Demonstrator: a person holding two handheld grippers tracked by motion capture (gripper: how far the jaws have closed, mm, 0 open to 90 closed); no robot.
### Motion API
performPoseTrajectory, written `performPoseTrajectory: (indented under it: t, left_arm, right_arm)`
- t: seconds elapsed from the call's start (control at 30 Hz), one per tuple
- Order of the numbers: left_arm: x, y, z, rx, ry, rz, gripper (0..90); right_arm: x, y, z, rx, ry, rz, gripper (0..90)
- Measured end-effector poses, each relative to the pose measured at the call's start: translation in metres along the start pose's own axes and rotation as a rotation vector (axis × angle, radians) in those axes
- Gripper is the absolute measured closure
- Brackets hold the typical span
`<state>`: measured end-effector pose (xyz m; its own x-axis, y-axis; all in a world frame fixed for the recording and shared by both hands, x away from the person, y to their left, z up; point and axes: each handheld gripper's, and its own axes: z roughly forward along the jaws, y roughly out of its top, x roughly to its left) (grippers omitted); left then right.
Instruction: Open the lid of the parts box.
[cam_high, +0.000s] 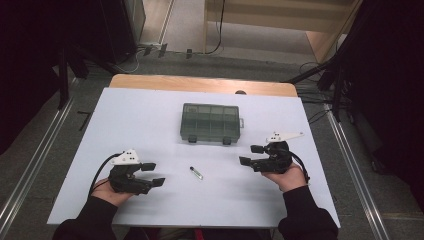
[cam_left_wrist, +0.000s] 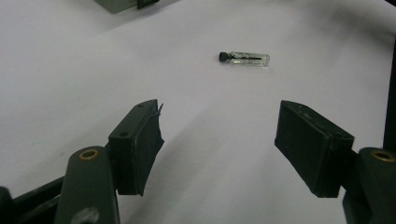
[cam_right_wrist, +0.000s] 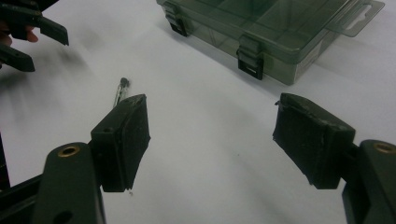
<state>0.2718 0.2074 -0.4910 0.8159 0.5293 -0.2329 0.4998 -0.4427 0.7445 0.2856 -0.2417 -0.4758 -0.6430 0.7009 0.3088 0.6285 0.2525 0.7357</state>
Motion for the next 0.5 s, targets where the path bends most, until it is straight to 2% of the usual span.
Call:
performPoseTrajectory:
  t: [0.5]
  left_arm:
    - [0.000,0.000,0.000,0.000,-0.004,-0.001,30.8]
  right_arm:
    - [-0.010,0.011,0.008,0.017,-0.002,0.018,28.4]
